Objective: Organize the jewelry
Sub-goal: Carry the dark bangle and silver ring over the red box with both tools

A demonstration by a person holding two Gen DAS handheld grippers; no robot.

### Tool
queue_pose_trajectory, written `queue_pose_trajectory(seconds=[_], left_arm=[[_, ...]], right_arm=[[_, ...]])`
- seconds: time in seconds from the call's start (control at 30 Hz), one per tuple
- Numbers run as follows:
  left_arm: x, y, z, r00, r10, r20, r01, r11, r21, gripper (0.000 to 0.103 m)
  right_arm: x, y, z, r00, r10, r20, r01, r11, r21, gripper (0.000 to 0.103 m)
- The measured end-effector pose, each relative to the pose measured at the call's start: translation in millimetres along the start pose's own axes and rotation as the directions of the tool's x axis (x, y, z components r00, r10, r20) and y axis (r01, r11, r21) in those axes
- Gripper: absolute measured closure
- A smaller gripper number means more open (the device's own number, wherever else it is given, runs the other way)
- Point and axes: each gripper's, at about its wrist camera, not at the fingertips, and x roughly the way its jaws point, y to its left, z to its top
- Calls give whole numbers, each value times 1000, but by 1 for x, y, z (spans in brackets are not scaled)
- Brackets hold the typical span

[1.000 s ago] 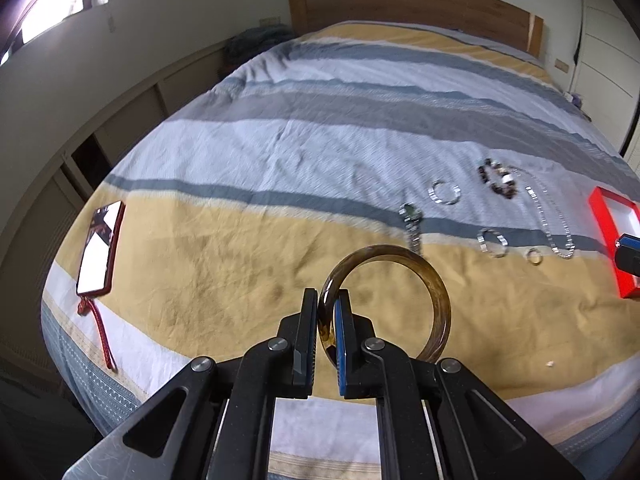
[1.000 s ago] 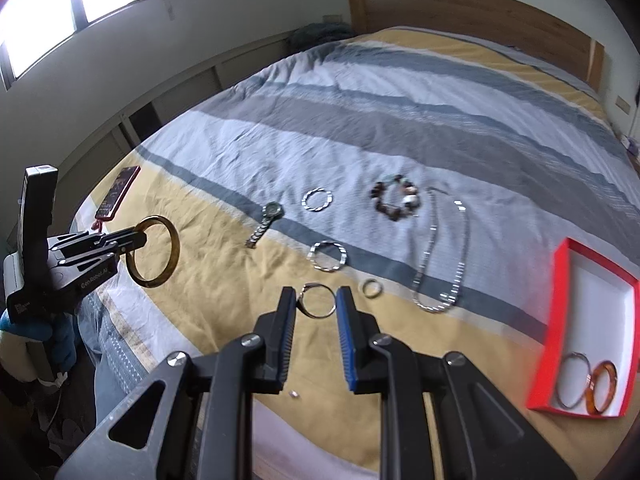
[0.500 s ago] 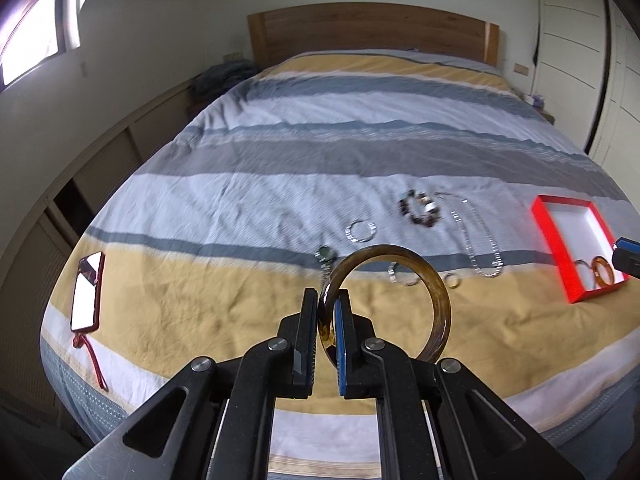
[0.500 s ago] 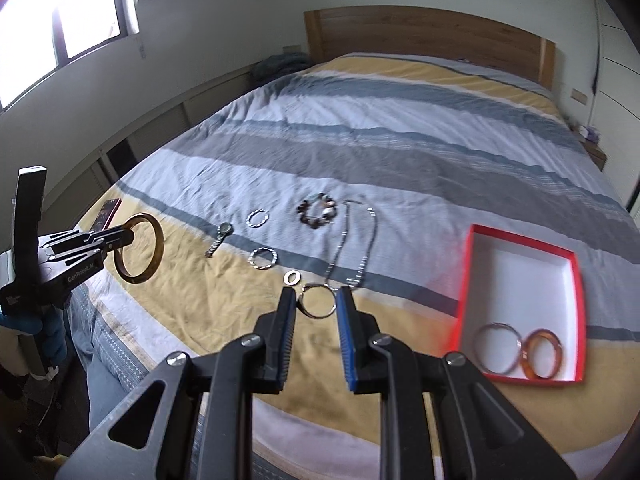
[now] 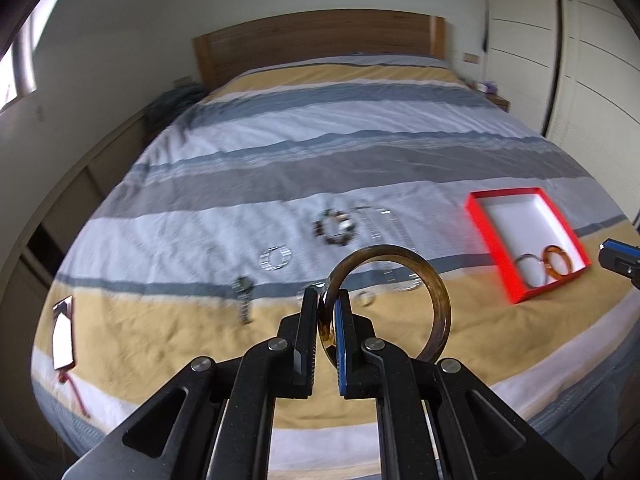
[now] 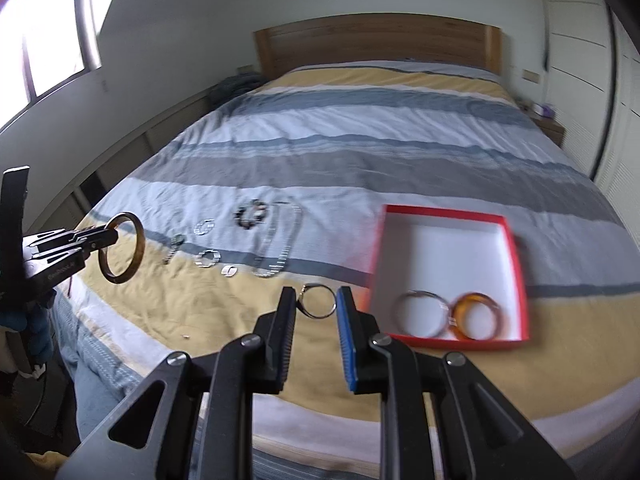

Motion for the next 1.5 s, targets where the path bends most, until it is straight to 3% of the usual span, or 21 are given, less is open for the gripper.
queue_pose_trajectory(seconds=[0.4,0.73,1.07,1.5], left_arm=[[62,-130,58,985,-168,-47,173,971,163,95],[145,-219,98,975,-182,-129,211,939,270,95],[217,-250,115,970,-154,-188,206,931,301,95],[253,-261,114,960,-164,-227,228,928,294,95]], right_arm=[[4,-102,4,993,-112,-36,115,990,81,84],[77,-156,33,992,-85,-94,93,992,85,84],[151,-192,54,984,-88,-154,99,993,69,84],[194,-200,59,975,-89,-204,98,995,35,84]])
